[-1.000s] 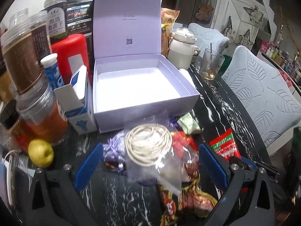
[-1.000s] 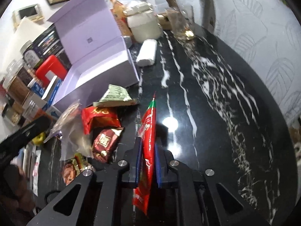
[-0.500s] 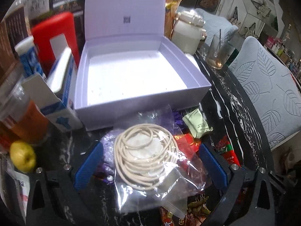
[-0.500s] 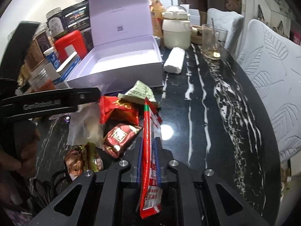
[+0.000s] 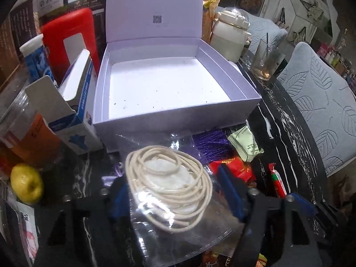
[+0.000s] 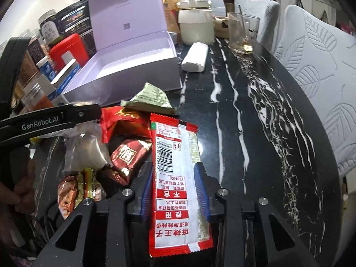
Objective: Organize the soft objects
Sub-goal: 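Grasp the clear bag with white cord in the left gripper while the right gripper lifts the red packet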
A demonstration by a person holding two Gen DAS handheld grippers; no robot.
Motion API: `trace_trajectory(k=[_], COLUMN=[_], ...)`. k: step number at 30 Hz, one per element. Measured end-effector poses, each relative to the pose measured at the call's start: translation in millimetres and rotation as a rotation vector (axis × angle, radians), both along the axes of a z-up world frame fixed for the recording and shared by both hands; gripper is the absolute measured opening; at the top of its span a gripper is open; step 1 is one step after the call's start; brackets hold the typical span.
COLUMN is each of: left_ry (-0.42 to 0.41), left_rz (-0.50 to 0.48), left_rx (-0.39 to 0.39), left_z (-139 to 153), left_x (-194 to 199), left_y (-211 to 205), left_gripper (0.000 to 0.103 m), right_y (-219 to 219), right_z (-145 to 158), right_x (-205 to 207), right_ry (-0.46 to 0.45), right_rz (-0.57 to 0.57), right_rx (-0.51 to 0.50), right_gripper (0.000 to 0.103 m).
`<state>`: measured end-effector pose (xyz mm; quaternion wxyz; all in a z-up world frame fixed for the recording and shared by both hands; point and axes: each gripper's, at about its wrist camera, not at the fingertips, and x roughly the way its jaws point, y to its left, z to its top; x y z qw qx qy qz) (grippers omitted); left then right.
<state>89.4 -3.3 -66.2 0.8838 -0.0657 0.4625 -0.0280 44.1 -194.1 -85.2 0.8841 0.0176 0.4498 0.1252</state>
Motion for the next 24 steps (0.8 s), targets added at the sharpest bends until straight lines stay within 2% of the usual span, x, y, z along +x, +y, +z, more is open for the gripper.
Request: trace_trajectory(k=[4,6,7,12,13,14,19,24], left_ry=[-0.017,-0.026,-0.033,-0.065,-0.069,-0.073,-0.073,-0.022], left_rz=[-0.009,-0.015,-0.017,-0.023,-0.022,-0.019,-0.015,-0.017], left_rx=[-0.002,-0.006,-0.008,-0.006,-0.011,-0.015,-0.011,-0.053], left_z=[3.7,6.9,9.0,19.6,21.3,22.7,23.2,10.6], left_x=[-4.3,-7.9,-10.4,-21.6,-23.2,-24.4,-28.8,-28.7], left_y=[2.3,3.0,3.2,4.1,4.9,5.5,7.2,11.0], left_gripper=[0.051,0.048,0.048,0.044,0.042,0.04,0.038,0.038], right_y=[-4.4,-7.3,-7.4,-9.5,-9.2,-9.0,-7.9,-0.1], right_z=[-3.7,-8.5,-8.5,-9.2,-9.2,-9.5,-9.0,-10.8], right_x=[1.1,2.5,1.7,0.7,0.7,1.0,1.8,1.6], right_ry=[0.017,0.037,0.026,0.01,0.005,-0.002,-0.004,0.001], right_rz=[-0.026,-0.037,-0.041,-0.062,-0.061,-0.055,-0.042,-0.007], right_rx=[0.01,0.02,0.013,0.01,0.007,0.001,-0.011,-0.04], right_gripper=[0.05,0.053,0.059,0.059,0.048,0.046,0.045,0.062])
